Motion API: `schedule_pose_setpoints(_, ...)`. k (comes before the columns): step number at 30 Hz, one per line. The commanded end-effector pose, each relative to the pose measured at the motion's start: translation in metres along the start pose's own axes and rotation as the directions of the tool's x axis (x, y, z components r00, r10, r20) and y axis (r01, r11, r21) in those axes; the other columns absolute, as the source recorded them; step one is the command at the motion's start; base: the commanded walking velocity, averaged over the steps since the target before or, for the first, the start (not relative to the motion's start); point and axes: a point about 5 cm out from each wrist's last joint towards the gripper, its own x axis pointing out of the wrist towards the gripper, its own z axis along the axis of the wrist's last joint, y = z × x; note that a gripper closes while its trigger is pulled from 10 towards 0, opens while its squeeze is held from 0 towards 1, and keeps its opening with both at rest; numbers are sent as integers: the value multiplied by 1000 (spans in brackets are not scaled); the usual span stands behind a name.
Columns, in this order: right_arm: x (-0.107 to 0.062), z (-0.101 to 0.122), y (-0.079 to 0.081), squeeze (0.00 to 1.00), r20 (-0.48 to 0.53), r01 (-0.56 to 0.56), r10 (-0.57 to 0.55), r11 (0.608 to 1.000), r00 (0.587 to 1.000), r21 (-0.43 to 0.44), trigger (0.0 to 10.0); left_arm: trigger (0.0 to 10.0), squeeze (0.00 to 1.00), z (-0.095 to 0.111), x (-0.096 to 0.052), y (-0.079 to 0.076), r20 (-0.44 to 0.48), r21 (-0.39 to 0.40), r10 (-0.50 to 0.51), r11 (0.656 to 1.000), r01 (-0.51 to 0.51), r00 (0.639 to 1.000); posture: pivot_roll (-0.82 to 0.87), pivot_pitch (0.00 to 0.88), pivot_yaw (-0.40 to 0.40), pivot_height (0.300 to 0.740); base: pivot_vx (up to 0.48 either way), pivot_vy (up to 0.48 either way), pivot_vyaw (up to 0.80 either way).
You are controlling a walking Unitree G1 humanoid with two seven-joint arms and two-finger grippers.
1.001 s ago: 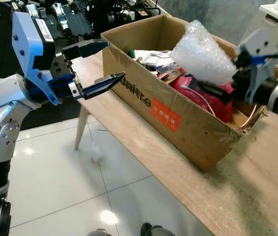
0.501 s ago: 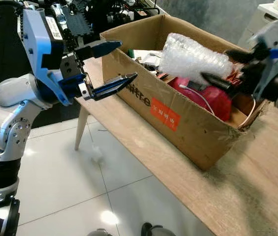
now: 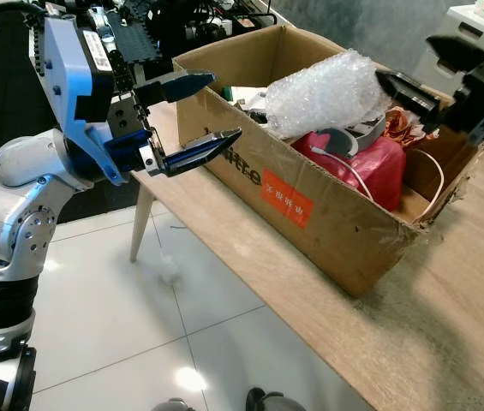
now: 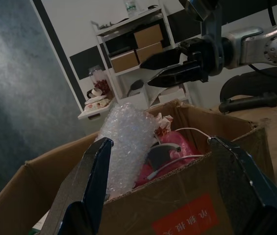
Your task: Picking trash to rubbish bin
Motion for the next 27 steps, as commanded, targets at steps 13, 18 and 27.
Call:
schedule_pose_setpoints(13, 9, 21, 63, 0, 428, -418, 320, 894, 845, 158, 10000, 10000, 0, 1, -13, -8, 129, -161, 67, 986, -46, 989, 69, 119, -15, 740, 0, 0, 0)
schedule_pose_setpoints(18, 2, 8, 95, 0, 416, -591, 490, 791, 766, 156, 10000, 10000, 0, -9, -30, -17, 105, -259, 96, 964, -66, 990, 81, 127, -14, 740, 0, 0, 0)
schedule_pose_setpoints(27, 24, -5, 89, 0, 338, -454, 380, 874, 861, 174, 10000, 10000, 0, -34, -55, -32, -2, -366, 141, 921, -132, 990, 100, 133, -17, 740, -99, 0, 0)
